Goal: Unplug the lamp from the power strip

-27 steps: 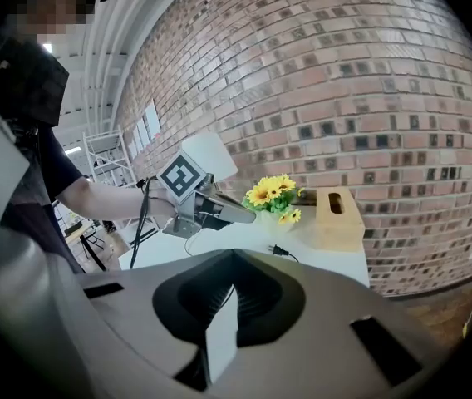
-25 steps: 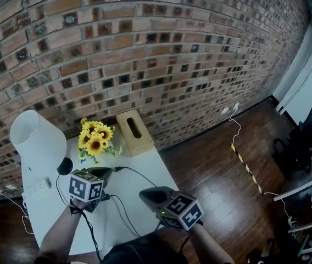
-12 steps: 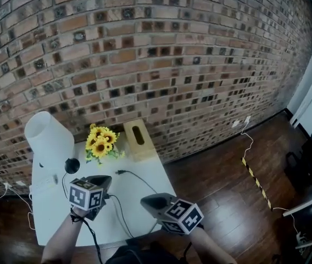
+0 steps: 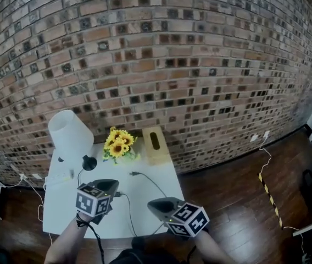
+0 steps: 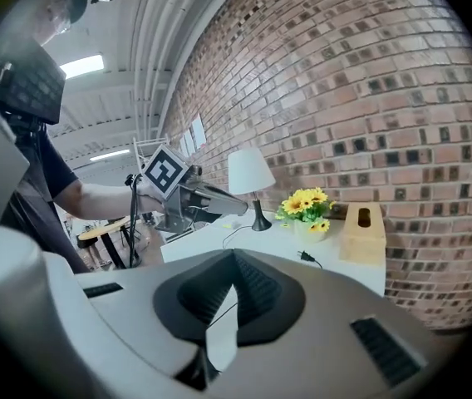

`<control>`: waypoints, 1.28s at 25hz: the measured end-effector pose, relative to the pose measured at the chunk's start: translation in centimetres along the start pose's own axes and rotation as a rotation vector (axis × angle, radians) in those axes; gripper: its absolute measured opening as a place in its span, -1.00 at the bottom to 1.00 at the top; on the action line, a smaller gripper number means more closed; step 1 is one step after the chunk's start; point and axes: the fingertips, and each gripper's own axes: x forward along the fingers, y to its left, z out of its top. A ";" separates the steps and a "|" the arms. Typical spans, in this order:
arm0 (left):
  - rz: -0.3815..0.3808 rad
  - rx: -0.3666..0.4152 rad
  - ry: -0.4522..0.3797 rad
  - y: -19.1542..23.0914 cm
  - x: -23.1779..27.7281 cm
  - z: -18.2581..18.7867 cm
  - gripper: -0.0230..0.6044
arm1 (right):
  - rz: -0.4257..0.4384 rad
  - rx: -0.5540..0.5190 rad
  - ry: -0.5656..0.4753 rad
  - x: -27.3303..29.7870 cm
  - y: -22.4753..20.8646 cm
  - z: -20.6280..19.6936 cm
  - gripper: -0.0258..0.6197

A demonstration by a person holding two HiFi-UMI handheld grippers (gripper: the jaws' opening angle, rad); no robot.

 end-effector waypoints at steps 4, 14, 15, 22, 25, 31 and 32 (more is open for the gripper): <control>0.086 -0.023 -0.037 0.8 -3.2 -0.2 -0.92 | 0.082 -0.058 -0.020 1.1 1.4 1.5 -0.92; 0.200 -0.104 -0.102 -0.1 -9.9 -1.8 -0.91 | 0.262 -0.079 -0.083 4.1 6.4 2.7 -0.91; 0.216 -0.112 -0.104 0.2 -10.5 -2.3 -0.91 | 0.281 -0.080 -0.091 4.3 7.0 2.9 -0.91; 0.334 -0.193 -0.144 2.5 -14.7 -4.6 -0.91 | 0.400 -0.082 -0.129 5.9 10.4 5.7 -0.92; 0.375 -0.176 -0.162 3.2 -17.0 -5.4 -0.91 | 0.430 -0.098 -0.137 7.1 11.8 6.6 -0.92; 0.446 -0.161 -0.194 4.6 -22.3 -7.1 -0.91 | 0.480 -0.130 -0.131 10.0 16.2 7.2 -0.92; 0.448 -0.167 -0.201 4.8 -23.2 -7.5 -0.91 | 0.484 -0.136 -0.131 10.4 17.0 7.3 -0.92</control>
